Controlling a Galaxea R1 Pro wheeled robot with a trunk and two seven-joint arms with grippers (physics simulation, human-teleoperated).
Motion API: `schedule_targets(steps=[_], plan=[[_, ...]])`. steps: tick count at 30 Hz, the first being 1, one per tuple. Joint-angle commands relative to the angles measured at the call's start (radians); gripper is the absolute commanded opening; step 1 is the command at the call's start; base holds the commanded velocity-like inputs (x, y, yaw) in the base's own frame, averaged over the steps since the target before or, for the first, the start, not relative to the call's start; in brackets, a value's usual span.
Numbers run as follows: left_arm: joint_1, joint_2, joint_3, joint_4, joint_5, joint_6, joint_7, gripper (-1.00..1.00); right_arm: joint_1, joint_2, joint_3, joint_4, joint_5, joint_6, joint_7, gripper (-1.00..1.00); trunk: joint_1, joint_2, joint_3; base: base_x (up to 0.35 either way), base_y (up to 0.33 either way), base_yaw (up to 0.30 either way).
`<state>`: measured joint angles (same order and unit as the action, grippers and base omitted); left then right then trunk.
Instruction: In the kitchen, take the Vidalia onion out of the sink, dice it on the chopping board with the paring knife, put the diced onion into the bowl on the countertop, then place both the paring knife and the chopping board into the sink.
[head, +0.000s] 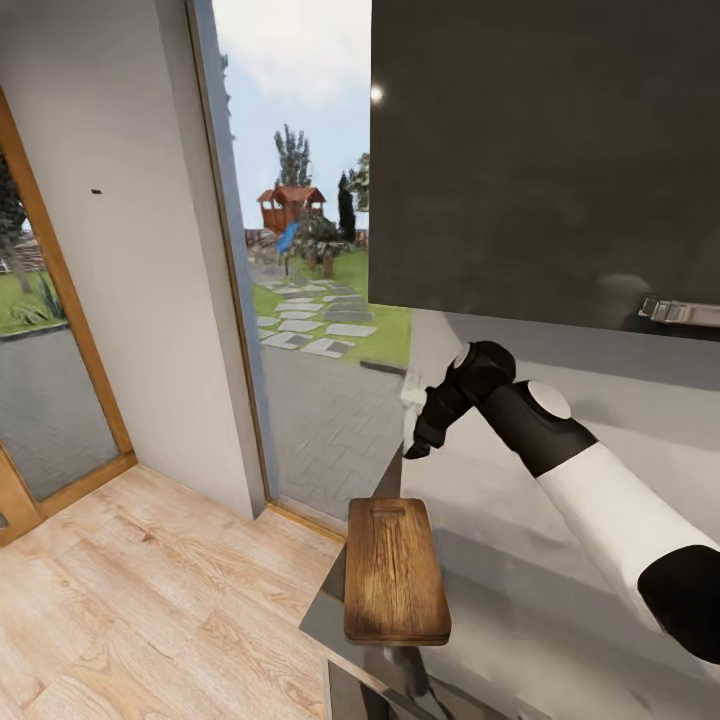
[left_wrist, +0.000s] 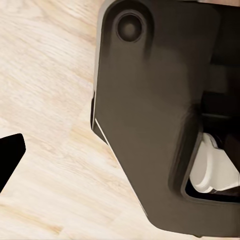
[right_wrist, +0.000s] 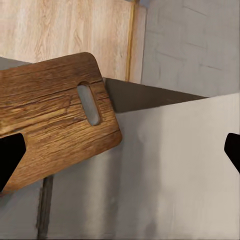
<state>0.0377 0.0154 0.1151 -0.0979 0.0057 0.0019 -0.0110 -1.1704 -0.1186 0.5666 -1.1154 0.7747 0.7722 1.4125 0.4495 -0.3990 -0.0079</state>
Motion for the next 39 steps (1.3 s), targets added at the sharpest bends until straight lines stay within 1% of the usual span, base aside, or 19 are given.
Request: schedule_targets(steps=[1,3,5,7,11,17,23,25,27,31,34,36,39], plan=[[0.001,-0.001,0.006,-0.002,0.001,0.0,-0.001,1.0,-0.002,-0.001,0.002,-0.001,0.013,0.002,0.02,1.0,0.0,-0.001,-0.001,0.0,0.0,0.0],[0.001,-0.002,0.006,-0.002,0.0,0.0,-0.001,1.0,-0.002,-0.003,0.012,-0.001,0.034,-0.037,0.071,1.0,0.0,-0.001,-0.001,0.0,0.0,0.0],[0.001,-0.002,0.006,-0.002,0.0,0.0,-0.001,1.0,-0.003,-0.004,0.04,-0.001,0.044,-0.06,0.1,1.0,0.0,-0.001,-0.001,0.0,0.0,0.0],[0.001,-0.002,0.006,-0.002,0.0,0.0,-0.001,1.0,-0.003,-0.004,0.082,0.0,0.048,-0.069,0.113,1.0,0.0,-0.001,-0.001,0.0,0.0,0.0],[0.001,-0.002,0.006,-0.002,0.0,0.0,-0.001,1.0,-0.003,-0.005,0.121,0.001,0.05,-0.074,0.12,1.0,0.0,-0.001,-0.001,0.0,0.0,0.0],[0.001,-0.002,0.006,-0.002,0.0,-0.009,-0.001,1.0,-0.003,-0.006,0.133,0.002,0.052,-0.076,0.123,1.0,0.0,-0.001,-0.001,0.0,0.0,0.0],[0.001,-0.003,0.006,-0.002,0.0,-0.023,-0.001,1.0,-0.003,-0.006,0.155,0.002,0.055,-0.075,0.123,1.0,0.0,-0.001,-0.001,0.0,0.0,0.0],[0.001,-0.003,0.006,-0.002,0.0,-0.024,-0.001,1.0,-0.003,-0.006,0.156,0.002,0.059,-0.075,0.123,1.0,0.0,-0.001,-0.002,0.0,0.0,0.0],[0.001,-0.004,0.006,-0.002,0.0,-0.025,-0.001,1.0,-0.003,-0.006,0.161,0.002,0.072,-0.074,0.123,1.0,0.0,-0.001,-0.004,0.0,0.0,0.0],[0.001,-0.005,0.006,-0.002,0.0,-0.026,-0.001,1.0,-0.003,-0.006,0.164,0.002,0.077,-0.074,0.123,1.0,0.0,-0.001,-0.01,0.0,0.0,0.0],[0.001,-0.006,0.006,-0.002,0.0,-0.026,-0.001,1.0,-0.003,-0.006,0.177,0.002,0.078,-0.074,0.123,1.0,0.0,-0.001,-0.015,0.0,0.0,0.0],[0.001,-0.006,0.006,-0.002,0.0,-0.026,-0.001,1.0,-0.003,-0.006,0.202,0.002,0.078,-0.071,0.123,1.0,0.0,-0.001,-0.017,0.0,0.0,0.0],[0.001,-0.006,0.005,-0.002,0.0,-0.026,-0.001,1.0,-0.003,-0.006,0.209,0.002,0.079,-0.07,0.123,1.0,0.0,-0.001,-0.02,0.0,0.0,0.0]])
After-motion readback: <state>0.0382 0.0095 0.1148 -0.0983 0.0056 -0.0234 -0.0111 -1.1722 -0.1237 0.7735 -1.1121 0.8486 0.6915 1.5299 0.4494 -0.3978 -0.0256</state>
